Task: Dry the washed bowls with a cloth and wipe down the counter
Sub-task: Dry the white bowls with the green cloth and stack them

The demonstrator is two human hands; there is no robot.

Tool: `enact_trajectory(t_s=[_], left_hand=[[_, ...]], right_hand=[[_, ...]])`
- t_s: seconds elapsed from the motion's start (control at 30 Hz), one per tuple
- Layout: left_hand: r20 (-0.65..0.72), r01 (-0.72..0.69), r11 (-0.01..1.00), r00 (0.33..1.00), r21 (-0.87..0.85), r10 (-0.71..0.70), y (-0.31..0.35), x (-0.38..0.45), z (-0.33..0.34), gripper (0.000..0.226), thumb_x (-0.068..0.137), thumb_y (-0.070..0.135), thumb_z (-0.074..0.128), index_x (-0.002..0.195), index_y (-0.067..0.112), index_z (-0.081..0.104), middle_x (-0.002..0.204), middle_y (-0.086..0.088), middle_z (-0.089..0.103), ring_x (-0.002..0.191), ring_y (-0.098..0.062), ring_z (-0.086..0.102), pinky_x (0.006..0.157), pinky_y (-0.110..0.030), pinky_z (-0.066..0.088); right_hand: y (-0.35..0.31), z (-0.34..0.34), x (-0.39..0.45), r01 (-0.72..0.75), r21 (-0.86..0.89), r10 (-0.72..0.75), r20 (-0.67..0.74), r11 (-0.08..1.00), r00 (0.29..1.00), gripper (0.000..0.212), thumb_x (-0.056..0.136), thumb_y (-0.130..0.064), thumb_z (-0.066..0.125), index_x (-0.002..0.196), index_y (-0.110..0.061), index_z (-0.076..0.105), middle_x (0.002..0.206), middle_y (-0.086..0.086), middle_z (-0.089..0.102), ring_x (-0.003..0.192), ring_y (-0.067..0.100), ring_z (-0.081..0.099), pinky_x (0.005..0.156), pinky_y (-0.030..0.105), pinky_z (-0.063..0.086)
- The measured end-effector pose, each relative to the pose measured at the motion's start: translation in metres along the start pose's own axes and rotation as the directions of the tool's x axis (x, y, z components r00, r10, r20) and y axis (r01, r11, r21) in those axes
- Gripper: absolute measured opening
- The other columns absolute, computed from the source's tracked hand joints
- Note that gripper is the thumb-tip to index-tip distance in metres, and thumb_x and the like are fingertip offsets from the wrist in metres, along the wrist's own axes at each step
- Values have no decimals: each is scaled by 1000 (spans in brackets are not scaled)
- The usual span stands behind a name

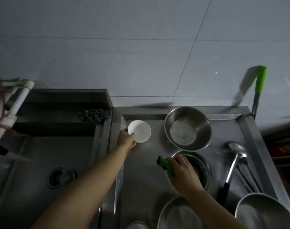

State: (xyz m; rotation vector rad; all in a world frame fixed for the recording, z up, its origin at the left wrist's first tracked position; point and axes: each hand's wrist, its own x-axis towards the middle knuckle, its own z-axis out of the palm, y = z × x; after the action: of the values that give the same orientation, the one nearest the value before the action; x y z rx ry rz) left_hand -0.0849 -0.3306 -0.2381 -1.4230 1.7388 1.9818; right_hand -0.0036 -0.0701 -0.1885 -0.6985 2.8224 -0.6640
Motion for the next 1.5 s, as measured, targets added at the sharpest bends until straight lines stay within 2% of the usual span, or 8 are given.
enact_trajectory(t_s=[0.27, 0.43, 0.57, 0.7, 0.8, 1.13, 1.37, 1.5], left_hand=[[183, 136, 970, 978, -201, -100, -61, -192, -15, 48, 93, 10, 53, 137, 30, 50, 132, -10, 50, 115, -34, 54, 85, -47, 55], [252, 100, 963, 967, -249, -35, -94, -286, -7, 43, 97, 22, 62, 138, 29, 50, 134, -13, 50, 116, -40, 58, 93, -57, 54], [300, 28, 947, 951, -320, 74, -102, -325, 5, 30, 98, 32, 60, 128, 31, 60, 127, -13, 64, 111, -36, 67, 96, -56, 53], [272, -121, 965, 944, -232, 184, -99, -349, 7, 26, 102, 20, 51, 121, 32, 63, 114, -6, 71, 103, -25, 70, 75, -40, 60], [243, -199, 966, 941, -167, 236, -101, -357, 2, 28, 102, 19, 52, 127, 28, 61, 110, -10, 71, 89, -22, 71, 61, -30, 56], [410, -238, 970, 891, 57, 194, -101, -364, -31, 27, 105, 23, 46, 111, 39, 67, 103, -1, 72, 91, -22, 69, 80, -43, 59], [432, -253, 964, 881, 86, 193, -92, -362, -32, 35, 103, 20, 48, 97, 46, 70, 93, 0, 70, 82, -20, 64, 75, -40, 57], [530, -181, 979, 842, 92, 106, -81, -355, -47, 24, 104, 20, 49, 113, 28, 70, 96, -9, 69, 76, -22, 67, 61, -36, 59]], right_hand=[[-2, -83, -46, -165, 190, 157, 59, 968, 986, 46, 87, -23, 69, 131, -15, 58, 125, 4, 56, 116, 24, 53, 97, 33, 43], [-14, -125, -76, -67, 271, 67, 7, 960, 998, 48, 89, -20, 66, 135, -14, 52, 130, 6, 53, 118, 26, 52, 98, 36, 46], [-34, -133, -106, 9, 181, -42, 180, 983, 983, 54, 90, -34, 62, 139, -17, 48, 132, 4, 49, 123, 23, 47, 104, 34, 39], [-40, -127, -136, 200, -16, -183, 330, 980, 926, 61, 86, -60, 45, 134, -26, 58, 136, 1, 54, 128, 25, 48, 111, 40, 34], [-44, -119, -155, 299, -22, -265, 404, 954, 875, 63, 88, -57, 56, 141, -23, 51, 140, 3, 52, 129, 26, 46, 114, 41, 31], [-33, -103, -177, 623, -174, -543, 352, 763, 763, 78, 82, -59, 63, 149, -26, 39, 149, -2, 44, 132, 22, 48, 111, 43, 40], [-69, -94, -194, 421, -119, -411, 97, 899, 906, 69, 83, -58, 59, 140, -20, 50, 129, -1, 60, 114, 20, 59, 94, 41, 54], [-46, -93, -197, 660, -203, -669, 26, 724, 743, 40, 84, -38, 69, 117, -16, 64, 108, 0, 67, 97, 19, 63, 86, 36, 54]])
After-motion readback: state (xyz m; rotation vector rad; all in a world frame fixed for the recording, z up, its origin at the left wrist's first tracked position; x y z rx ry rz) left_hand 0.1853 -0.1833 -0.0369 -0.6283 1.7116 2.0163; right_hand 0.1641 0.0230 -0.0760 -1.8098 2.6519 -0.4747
